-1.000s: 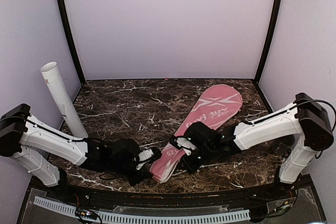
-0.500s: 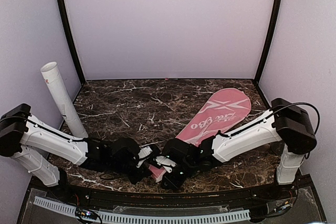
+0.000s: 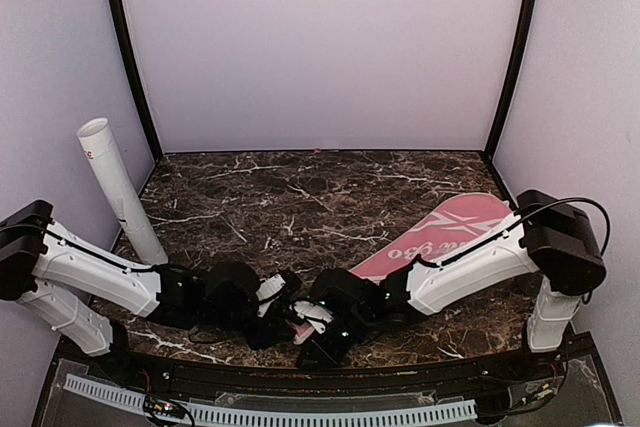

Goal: Pack up the badminton gear

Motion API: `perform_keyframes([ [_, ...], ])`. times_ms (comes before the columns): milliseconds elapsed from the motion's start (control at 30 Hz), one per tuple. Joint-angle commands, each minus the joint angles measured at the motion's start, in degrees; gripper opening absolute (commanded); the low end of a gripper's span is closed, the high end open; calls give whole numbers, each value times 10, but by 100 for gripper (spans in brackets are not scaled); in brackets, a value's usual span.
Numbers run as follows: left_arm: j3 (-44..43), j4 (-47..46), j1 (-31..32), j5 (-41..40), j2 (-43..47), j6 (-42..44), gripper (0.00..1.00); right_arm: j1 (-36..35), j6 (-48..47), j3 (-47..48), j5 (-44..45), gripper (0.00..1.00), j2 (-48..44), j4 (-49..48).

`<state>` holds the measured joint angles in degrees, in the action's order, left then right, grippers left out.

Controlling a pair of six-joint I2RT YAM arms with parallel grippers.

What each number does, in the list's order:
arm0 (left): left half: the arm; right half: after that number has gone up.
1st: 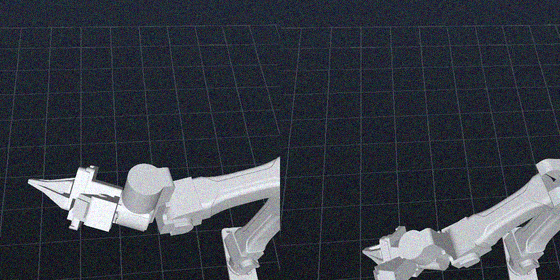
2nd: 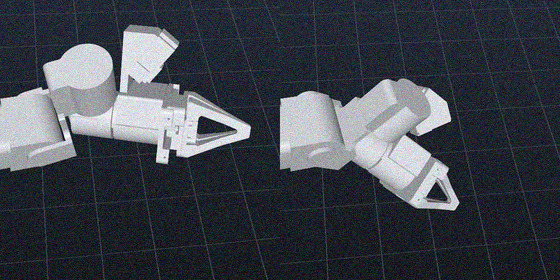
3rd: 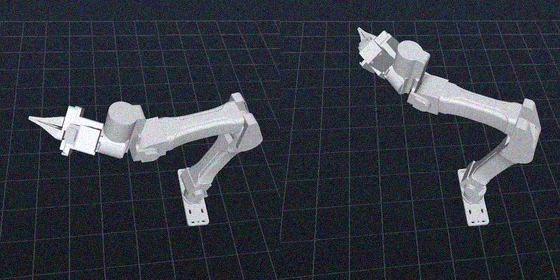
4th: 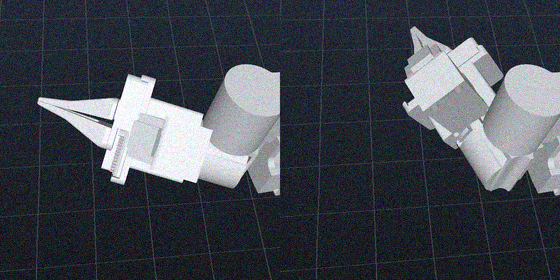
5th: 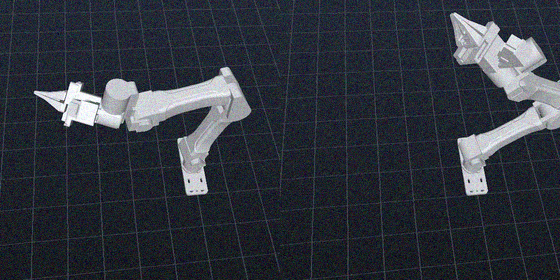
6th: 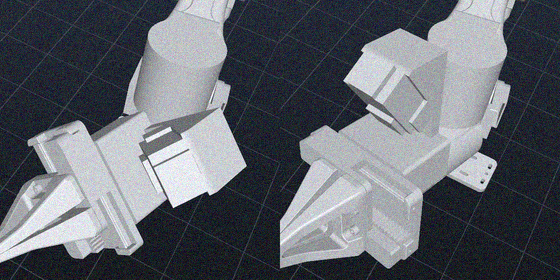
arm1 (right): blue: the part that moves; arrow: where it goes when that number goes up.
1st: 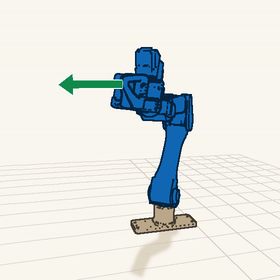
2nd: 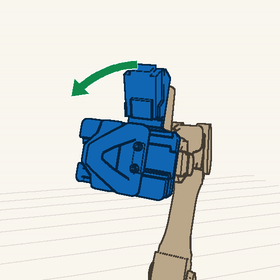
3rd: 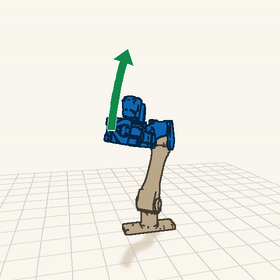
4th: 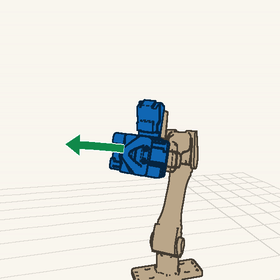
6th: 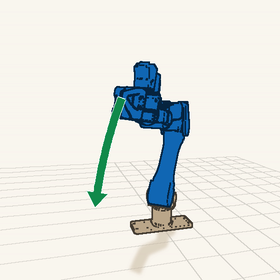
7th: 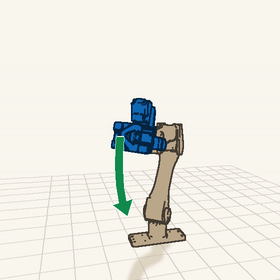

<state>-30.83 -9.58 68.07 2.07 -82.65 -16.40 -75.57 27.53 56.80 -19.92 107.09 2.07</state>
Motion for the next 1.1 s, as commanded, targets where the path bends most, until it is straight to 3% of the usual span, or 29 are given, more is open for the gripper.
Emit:
perform_keyframes([
  [0, 20, -35, 3, -18, 64, -20, 51, -4, 0, -23, 17, 47, -46, -40],
  [100, 23, -9, 2, -42, 112, -30, 66, 11, 2, -54, 31, 65, -90, -42],
  [200, 17, 22, -1, -61, 156, -35, 79, 34, 7, -80, 40, 75, -135, -46],
  [333, -16, 69, -39, -56, 172, -37, 82, 77, 14, -92, 58, 85, -185, -56],
  [500, -48, 60, -139, -6, 146, -26, 84, 154, 35, -76, 107, 89, -198, -71],
  [733, -130, 8, -253, 31, 19, 20, 84, 271, 37, -54, 174, 89, -177, -78],
  [933, -139, -70, -323, 81, -25, 65, 84, 393, -2, -100, 197, 89, -224, -108],
  [1067, -107, -108, -371, 97, 5, 79, 84, 498, -22, -164, 201, 89, -285, -126],
])
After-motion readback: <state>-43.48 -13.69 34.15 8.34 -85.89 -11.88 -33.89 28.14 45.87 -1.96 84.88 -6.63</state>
